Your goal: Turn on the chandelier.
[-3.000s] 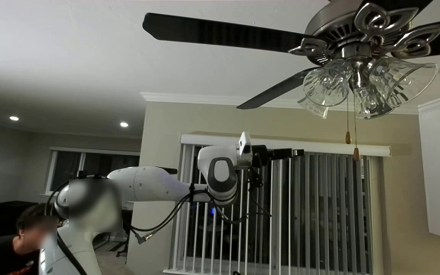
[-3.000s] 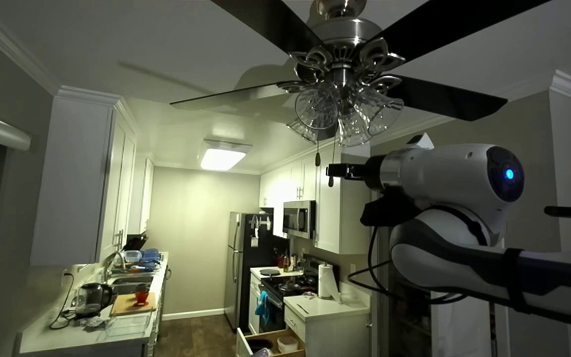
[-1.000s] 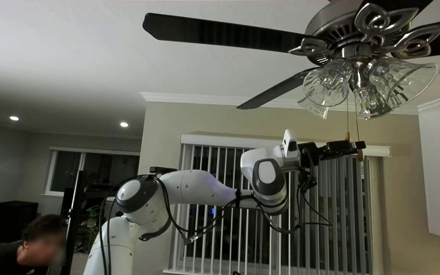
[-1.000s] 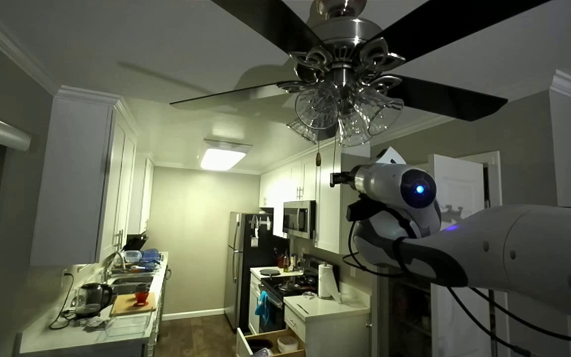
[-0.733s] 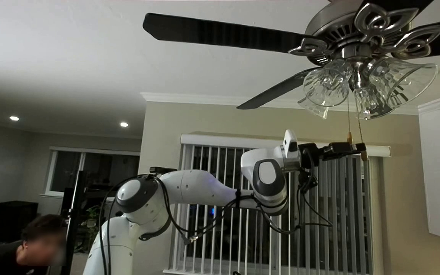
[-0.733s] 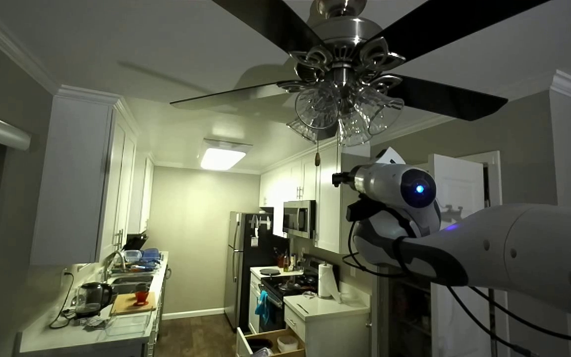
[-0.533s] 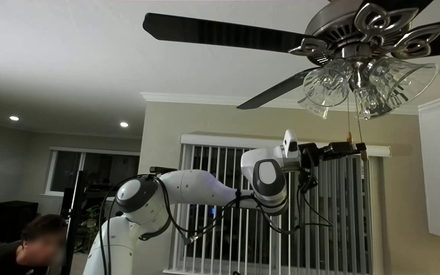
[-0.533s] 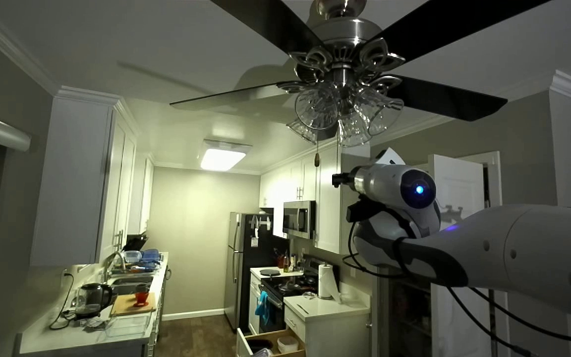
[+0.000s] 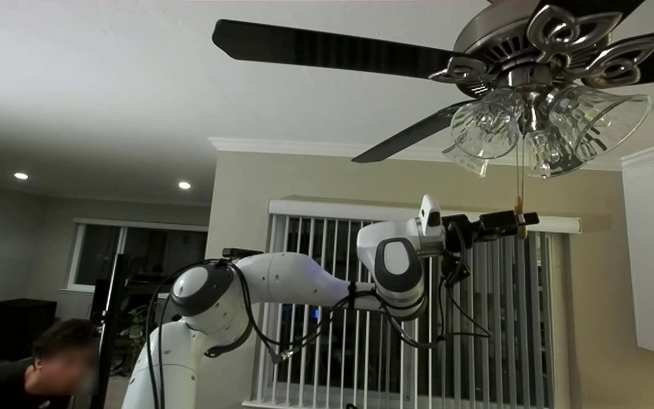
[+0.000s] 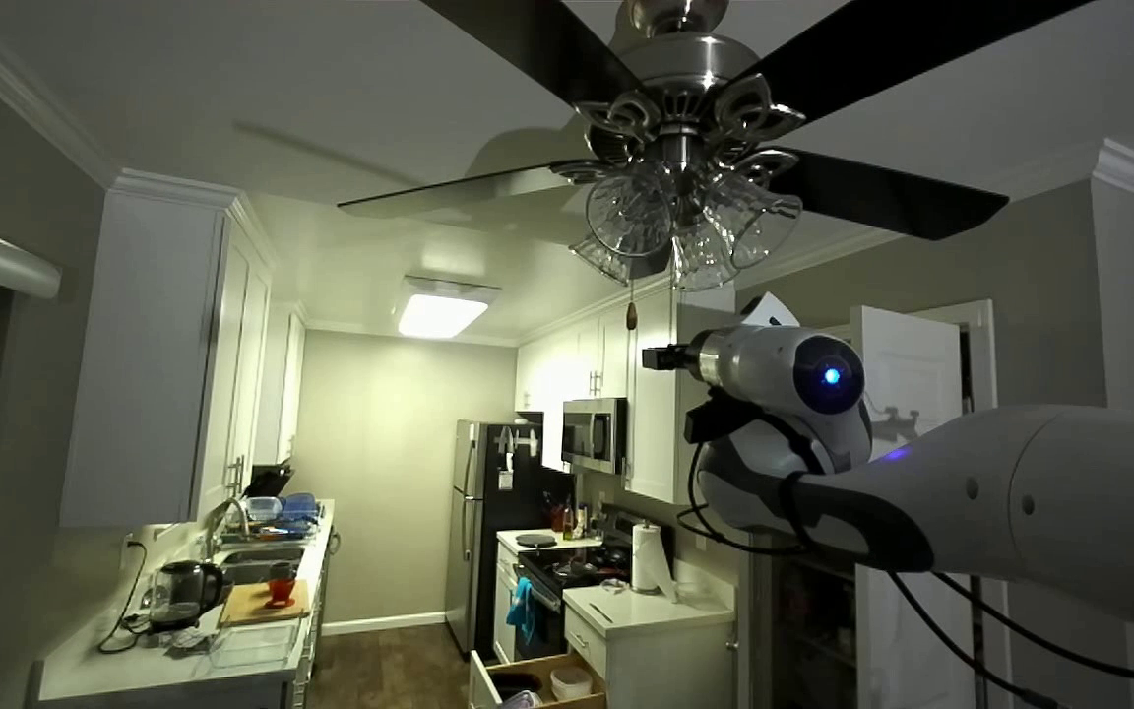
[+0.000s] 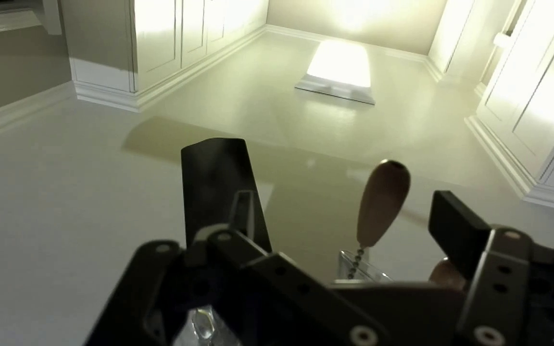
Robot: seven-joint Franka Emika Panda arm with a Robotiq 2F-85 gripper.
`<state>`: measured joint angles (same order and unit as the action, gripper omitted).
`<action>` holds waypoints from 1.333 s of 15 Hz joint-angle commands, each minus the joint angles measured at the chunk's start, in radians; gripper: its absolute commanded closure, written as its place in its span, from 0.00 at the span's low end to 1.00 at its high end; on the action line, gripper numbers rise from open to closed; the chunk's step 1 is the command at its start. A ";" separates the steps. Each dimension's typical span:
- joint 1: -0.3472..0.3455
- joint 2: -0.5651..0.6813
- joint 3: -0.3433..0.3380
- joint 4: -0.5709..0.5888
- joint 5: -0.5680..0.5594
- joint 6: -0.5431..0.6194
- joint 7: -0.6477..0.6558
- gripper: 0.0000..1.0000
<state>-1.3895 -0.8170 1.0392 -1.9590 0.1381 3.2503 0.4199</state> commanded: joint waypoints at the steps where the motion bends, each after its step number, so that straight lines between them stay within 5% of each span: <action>1: 0.035 0.051 0.001 0.007 -0.008 -0.008 -0.063 0.29; 3: 0.038 0.052 0.000 0.007 -0.007 -0.007 -0.066 0.35; 11: 0.055 0.069 -0.002 0.002 -0.010 -0.008 -0.075 0.88; 13: 0.063 0.072 -0.004 -0.001 -0.010 -0.008 -0.080 0.49; 17: 0.068 0.074 -0.007 -0.005 -0.011 -0.007 -0.082 0.32; 18: 0.070 0.078 -0.006 -0.005 -0.013 -0.004 -0.084 0.75; 20: 0.072 0.084 -0.004 -0.003 -0.014 -0.002 -0.086 0.72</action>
<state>-1.3546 -0.7847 1.0409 -1.9615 0.1366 3.2493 0.3912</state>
